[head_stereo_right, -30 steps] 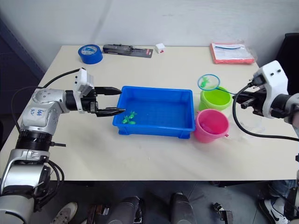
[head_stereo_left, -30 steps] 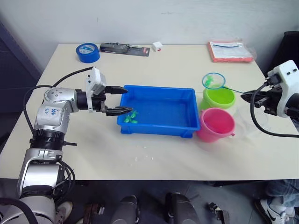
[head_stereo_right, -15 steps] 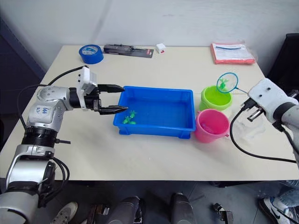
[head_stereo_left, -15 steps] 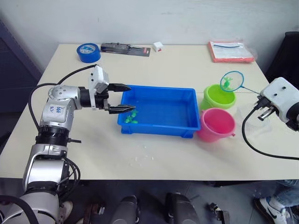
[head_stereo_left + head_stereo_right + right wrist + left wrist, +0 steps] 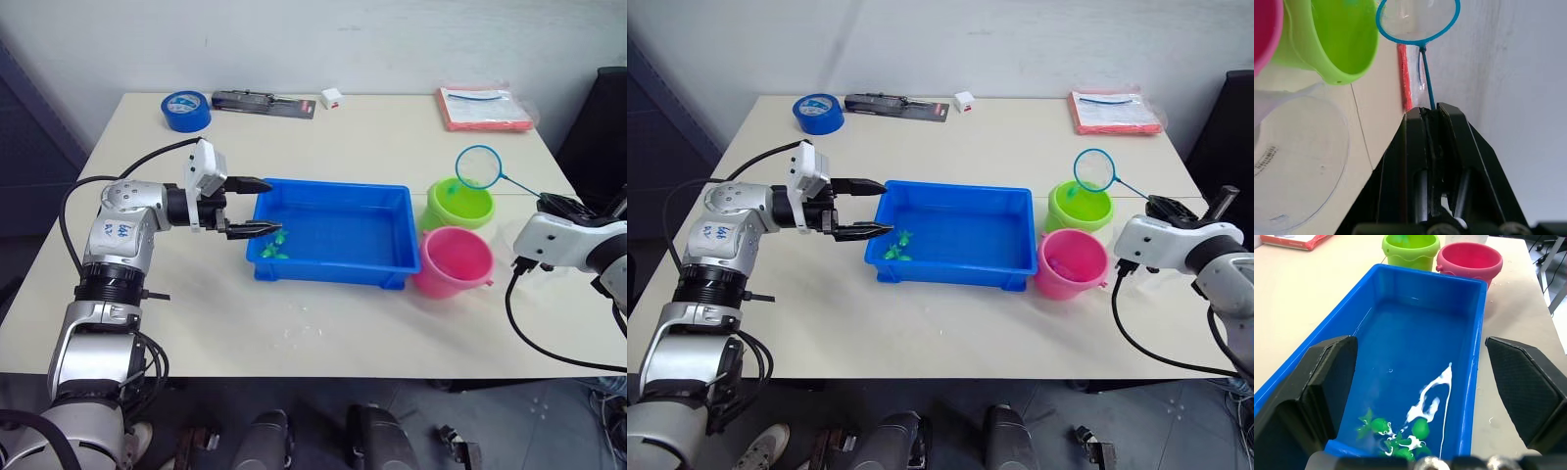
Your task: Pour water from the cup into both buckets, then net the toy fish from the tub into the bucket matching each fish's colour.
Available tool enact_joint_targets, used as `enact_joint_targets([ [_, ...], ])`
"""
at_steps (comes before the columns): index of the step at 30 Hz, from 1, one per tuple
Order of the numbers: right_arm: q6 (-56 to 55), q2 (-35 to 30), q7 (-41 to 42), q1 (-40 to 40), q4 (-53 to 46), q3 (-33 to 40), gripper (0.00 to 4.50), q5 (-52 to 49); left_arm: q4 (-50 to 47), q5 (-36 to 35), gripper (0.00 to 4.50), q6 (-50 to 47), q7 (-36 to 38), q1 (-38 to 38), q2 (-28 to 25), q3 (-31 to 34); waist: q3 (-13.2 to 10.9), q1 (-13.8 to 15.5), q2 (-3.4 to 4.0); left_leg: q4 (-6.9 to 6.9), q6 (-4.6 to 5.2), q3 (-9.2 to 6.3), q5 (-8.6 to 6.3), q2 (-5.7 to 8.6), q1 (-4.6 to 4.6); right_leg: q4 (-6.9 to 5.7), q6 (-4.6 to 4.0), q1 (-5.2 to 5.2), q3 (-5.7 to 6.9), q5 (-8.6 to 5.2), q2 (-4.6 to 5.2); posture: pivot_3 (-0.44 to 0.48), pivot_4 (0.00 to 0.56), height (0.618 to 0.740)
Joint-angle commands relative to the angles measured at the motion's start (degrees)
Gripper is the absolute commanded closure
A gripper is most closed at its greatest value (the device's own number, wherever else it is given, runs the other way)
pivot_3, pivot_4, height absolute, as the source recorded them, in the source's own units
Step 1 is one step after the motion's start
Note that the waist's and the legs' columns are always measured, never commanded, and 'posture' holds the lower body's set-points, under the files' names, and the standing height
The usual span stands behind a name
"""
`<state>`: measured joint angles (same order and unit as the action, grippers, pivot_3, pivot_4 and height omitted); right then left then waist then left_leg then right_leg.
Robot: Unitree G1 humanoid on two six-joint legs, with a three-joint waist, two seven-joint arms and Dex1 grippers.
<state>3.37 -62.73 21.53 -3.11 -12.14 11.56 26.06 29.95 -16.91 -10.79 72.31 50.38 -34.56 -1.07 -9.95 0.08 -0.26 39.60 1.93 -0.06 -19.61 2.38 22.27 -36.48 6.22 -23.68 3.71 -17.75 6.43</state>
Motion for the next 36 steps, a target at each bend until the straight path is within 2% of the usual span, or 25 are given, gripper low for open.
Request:
enact_joint_targets([
  [1, -2.16, -0.58, -2.68, 1.01, 0.23, 2.05, 3.7, 3.92, -1.17, -0.53, 0.0, 0.6, 0.16, 1.15, -0.18, 1.21, 0.0, -0.01, 0.0, 0.0, 0.0, 0.0, 0.0, 0.0, 0.0, 0.0, 0.0, 0.0, 0.0, 0.0, 0.0, 0.0, 0.15, 0.737],
  [5, -3.35, 0.3, -3.49, 1.03, 0.36, 2.5, 3.7, 4.87, -1.19, -0.52, 0.0, 0.55, 0.23, 1.18, -0.33, 1.27, 0.0, -0.02, 0.0, 0.0, 0.0, 0.01, 0.0, 0.0, 0.0, 0.0, 0.0, 0.0, -0.01, 0.0, 0.0, 0.0, 0.15, 0.737],
  [8, -2.86, 0.96, -1.1, -1.83, -1.33, 3.22, 3.7, 1.63, -1.46, -0.51, 0.0, 0.26, 0.29, 0.97, -0.71, 1.35, 0.0, -0.05, 0.0, 0.0, 0.0, 0.01, 0.0, -0.01, -0.01, 0.0, 0.0, 0.01, 0.0, 0.0, -0.02, 0.0, 0.15, 0.737],
  [14, 17.74, 6.69, 16.79, -15.63, -7.57, 2.03, 3.7, -21.1, -1.81, -0.39, 0.0, -0.51, -0.4, 0.08, -2.13, 2.11, 0.0, -0.2, 0.0, 0.02, -0.01, -0.02, 0.0, -0.14, -0.04, 0.05, 0.0, 0.05, 0.04, 0.0, -0.11, 0.0, 0.15, 0.737],
  [17, 30.16, 6.42, 26.38, -21.12, -8.26, -0.63, 3.7, -31.82, -2.46, -0.48, 0.0, -1.19, -1.62, -1.31, -4.0, 3.57, 0.0, -0.17, 0.0, 0.02, -0.01, -0.1, 0.0, -0.14, -0.03, 0.05, 0.0, 0.07, 0.06, 0.0, -0.1, 0.0, 0.15, 0.737],
  [20, 38.61, 6.15, 32.68, -28.79, -5.63, -5.52, 3.7, -37.7, -4.47, -0.94, 0.0, -2.39, -2.62, -3.89, -6.45, 5.15, -0.01, -0.28, 0.02, 0.05, 0.0, -0.1, 0.0, -0.08, -0.03, 0.06, 0.0, 0.09, 0.01, 0.0, -0.01, 0.0, 0.15, 0.737],
  [26, 44.85, 6.35, 40.15, -38.97, 0.84, -18.29, 3.7, -38.74, -9.63, -2.35, 0.0, -6.02, -4.0, -8.9, -10.09, 7.96, -0.01, -0.22, 0.03, 0.06, -0.01, -0.36, -0.01, -0.08, 0.03, 0.06, 0.0, 0.1, -0.18, 0.0, 0.13, 0.0, 0.15, 0.737],
  [30, 39.07, 9.77, 41.49, -44.2, 7.46, -28.02, 3.7, -32.77, -13.91, -3.36, 0.0, -8.41, -5.15, -12.91, -12.06, 10.15, -0.01, -0.35, 0.03, 0.06, -0.01, -0.36, -0.01, -0.02, 0.06, 0.08, 0.0, 0.08, -0.2, 0.0, 0.15, 0.0, 0.15, 0.737],
  [36, 31.93, 13.62, 43.56, -47.27, 12.3, -32.86, 3.7, -29.34, -17.73, -3.97, 0.0, -10.64, -5.1, -16.79, -14.56, 11.11, -0.02, -0.37, 0.04, 0.05, -0.02, -0.35, -0.01, -0.02, 0.09, 0.04, 0.0, 0.0, -0.17, 0.0, 0.12, 0.0, 0.15, 0.737],
])
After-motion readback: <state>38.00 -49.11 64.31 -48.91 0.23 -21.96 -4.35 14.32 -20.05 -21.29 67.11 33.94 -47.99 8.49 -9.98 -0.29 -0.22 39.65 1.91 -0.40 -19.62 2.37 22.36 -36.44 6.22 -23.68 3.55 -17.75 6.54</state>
